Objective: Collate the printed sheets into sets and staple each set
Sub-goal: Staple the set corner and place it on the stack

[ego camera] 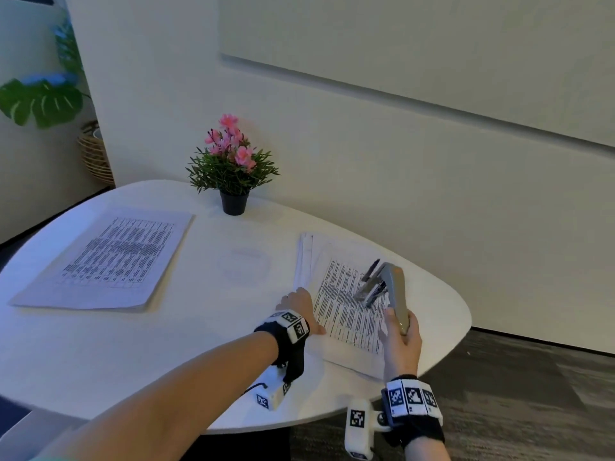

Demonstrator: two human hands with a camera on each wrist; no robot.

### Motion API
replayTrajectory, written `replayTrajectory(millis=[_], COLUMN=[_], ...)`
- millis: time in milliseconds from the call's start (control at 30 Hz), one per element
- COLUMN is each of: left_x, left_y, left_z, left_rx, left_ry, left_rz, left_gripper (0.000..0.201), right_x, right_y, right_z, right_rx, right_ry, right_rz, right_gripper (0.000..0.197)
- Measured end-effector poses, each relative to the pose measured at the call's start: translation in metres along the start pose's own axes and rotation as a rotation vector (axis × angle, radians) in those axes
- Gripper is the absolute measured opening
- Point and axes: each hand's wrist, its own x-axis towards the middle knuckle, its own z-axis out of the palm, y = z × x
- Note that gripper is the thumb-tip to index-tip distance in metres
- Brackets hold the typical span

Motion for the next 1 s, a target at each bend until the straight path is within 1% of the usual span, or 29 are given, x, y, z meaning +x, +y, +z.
replayTrajectory(millis=[33, 100, 133, 167, 200, 300, 367, 400, 433, 467, 500, 533, 567, 600, 633, 667, 700, 767, 800, 867, 900, 933, 1000], left_x=[0.001, 0.001, -0.001, -0.001, -0.005, -0.019, -0.033, -0.036, -0.042, -0.046, -0.055, -0.057, -0.058, -0.060, -0.064, -0.067, -0.071, -0.079, -0.084, -0.101, -0.110, -0.121, -0.138], left_y=[0.000, -0.002, -0.004, -0.008, -0.014, -0.039, -0.063, -0.078, -0.089, -0.098, -0.103, -0.109, -0.112, -0.112, -0.112, -0.114, -0.116, -0.128, -0.137, -0.153, -0.161, -0.170, -0.181], left_z=[-0.001, -0.006, -0.010, -0.013, -0.017, -0.026, -0.031, -0.029, -0.028, -0.027, -0.030, -0.030, -0.031, -0.033, -0.037, -0.040, -0.043, -0.048, -0.050, -0.056, -0.059, -0.062, -0.066], left_rx=[-0.053, -0.164, -0.198, -0.231, -0.267, -0.377, -0.363, -0.370, -0.358, -0.380, -0.403, -0.423, -0.435, -0.436, -0.430, -0.409, -0.391, -0.387, -0.399, -0.388, -0.366, -0.328, -0.211], left_ry=[0.035, 0.110, 0.130, 0.149, 0.145, 0.130, 0.063, 0.005, -0.054, -0.133, -0.198, -0.255, -0.282, -0.327, -0.340, -0.346, -0.349, -0.315, -0.291, -0.248, -0.255, -0.290, -0.387], left_rz=[0.023, 0.079, 0.083, 0.086, 0.066, 0.008, -0.028, -0.067, -0.088, -0.117, -0.127, -0.132, -0.131, -0.139, -0.119, -0.108, -0.099, -0.101, -0.114, -0.107, -0.104, -0.106, -0.109], left_gripper=[0.064, 0.039, 0.029, 0.025, 0.023, 0.020, 0.006, 0.019, 0.028, 0.026, 0.014, 0.022, 0.048, 0.061, 0.061, 0.055, 0.049, 0.055, 0.056, 0.049, 0.043, 0.036, 0.030], right_x=[0.000, 0.000, 0.000, 0.000, -0.001, -0.002, -0.002, -0.003, -0.004, -0.005, -0.006, -0.008, -0.010, -0.013, -0.017, -0.021, -0.026, -0.033, -0.036, -0.041, -0.043, -0.046, -0.047], right_y=[-0.001, -0.007, -0.011, -0.013, -0.015, -0.014, -0.011, -0.009, -0.008, -0.007, -0.005, -0.005, -0.005, -0.005, -0.006, -0.007, -0.007, -0.004, -0.003, 0.000, 0.001, 0.003, 0.008], right_z=[0.000, 0.003, 0.005, 0.007, 0.009, 0.015, 0.017, 0.018, 0.019, 0.019, 0.020, 0.022, 0.024, 0.026, 0.028, 0.029, 0.030, 0.032, 0.033, 0.036, 0.039, 0.042, 0.048], right_rx=[0.109, 0.309, 0.396, 0.478, 0.552, 0.717, 0.773, 0.793, 0.812, 0.819, 0.816, 0.804, 0.795, 0.794, 0.787, 0.772, 0.740, 0.642, 0.575, 0.396, 0.288, 0.184, -0.007], right_ry=[-0.001, -0.036, -0.059, -0.081, -0.102, -0.154, -0.185, -0.208, -0.229, -0.238, -0.237, -0.229, -0.226, -0.233, -0.245, -0.265, -0.282, -0.292, -0.294, -0.316, -0.339, -0.369, -0.416], right_rz=[0.031, 0.079, 0.105, 0.126, 0.140, 0.175, 0.214, 0.228, 0.243, 0.265, 0.293, 0.322, 0.347, 0.367, 0.383, 0.397, 0.413, 0.439, 0.441, 0.440, 0.438, 0.441, 0.441], right_gripper=[0.023, 0.048, 0.054, 0.054, 0.051, 0.027, 0.025, 0.025, 0.024, 0.022, 0.021, 0.021, 0.024, 0.031, 0.036, 0.036, 0.032, 0.025, 0.025, 0.029, 0.028, 0.026, 0.021])
